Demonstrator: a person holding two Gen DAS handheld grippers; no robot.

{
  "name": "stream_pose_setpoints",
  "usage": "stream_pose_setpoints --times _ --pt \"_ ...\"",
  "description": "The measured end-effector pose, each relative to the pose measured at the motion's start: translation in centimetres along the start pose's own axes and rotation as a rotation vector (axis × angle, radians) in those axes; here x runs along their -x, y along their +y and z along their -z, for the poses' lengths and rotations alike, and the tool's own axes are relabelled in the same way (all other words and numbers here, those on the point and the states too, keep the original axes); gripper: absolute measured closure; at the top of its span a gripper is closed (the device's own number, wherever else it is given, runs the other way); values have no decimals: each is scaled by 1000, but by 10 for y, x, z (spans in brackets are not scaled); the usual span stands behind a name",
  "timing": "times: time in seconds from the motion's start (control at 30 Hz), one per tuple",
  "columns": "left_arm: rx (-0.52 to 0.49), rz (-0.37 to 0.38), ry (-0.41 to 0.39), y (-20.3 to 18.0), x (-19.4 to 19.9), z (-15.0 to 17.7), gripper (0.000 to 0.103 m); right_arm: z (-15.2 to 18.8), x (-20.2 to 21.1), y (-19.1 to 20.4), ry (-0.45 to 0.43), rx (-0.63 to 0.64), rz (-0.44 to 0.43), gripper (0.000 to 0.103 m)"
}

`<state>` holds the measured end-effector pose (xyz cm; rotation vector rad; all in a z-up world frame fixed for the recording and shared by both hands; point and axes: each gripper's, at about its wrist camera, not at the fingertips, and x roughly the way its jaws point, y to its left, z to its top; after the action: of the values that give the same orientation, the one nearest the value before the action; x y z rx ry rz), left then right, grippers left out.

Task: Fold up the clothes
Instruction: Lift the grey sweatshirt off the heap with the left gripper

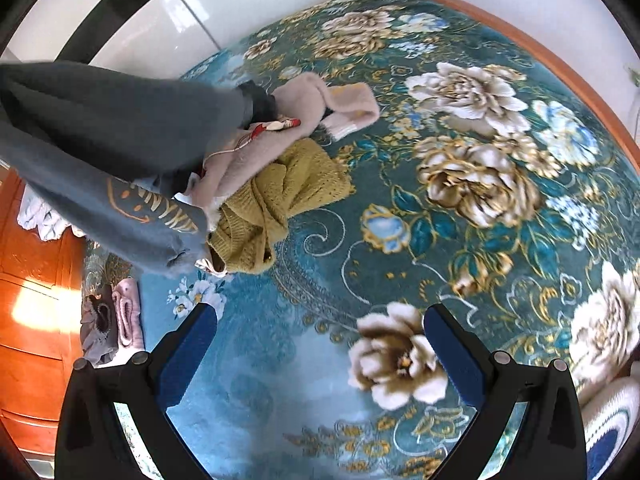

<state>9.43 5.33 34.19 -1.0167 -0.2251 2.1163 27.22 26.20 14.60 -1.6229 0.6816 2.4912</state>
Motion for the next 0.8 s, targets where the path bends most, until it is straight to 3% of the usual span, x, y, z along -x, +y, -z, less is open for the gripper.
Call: stream_pose_setpoints --times 0.23,0.3,0.47,0.63,0.73,0.8 --pt "-127 214 1 -83 16 -10 94 26 53 -26 -93 -74 51 0" --pt "-128 323 -17 -99 25 -12 94 34 73 -42 -138 -124 84 0" --pt "-85 428 -48 -102 48 -20 94 54 121 -82 -243 -231 173 0" --pt "28 364 -10 -40 57 6 94 66 136 -98 -249 -294 207 0" --pt "71 173 92 18 38 56 93 68 134 -93 -217 -288 213 0" --pt "151 29 242 73 13 106 93 68 123 -81 -169 -254 209 0"
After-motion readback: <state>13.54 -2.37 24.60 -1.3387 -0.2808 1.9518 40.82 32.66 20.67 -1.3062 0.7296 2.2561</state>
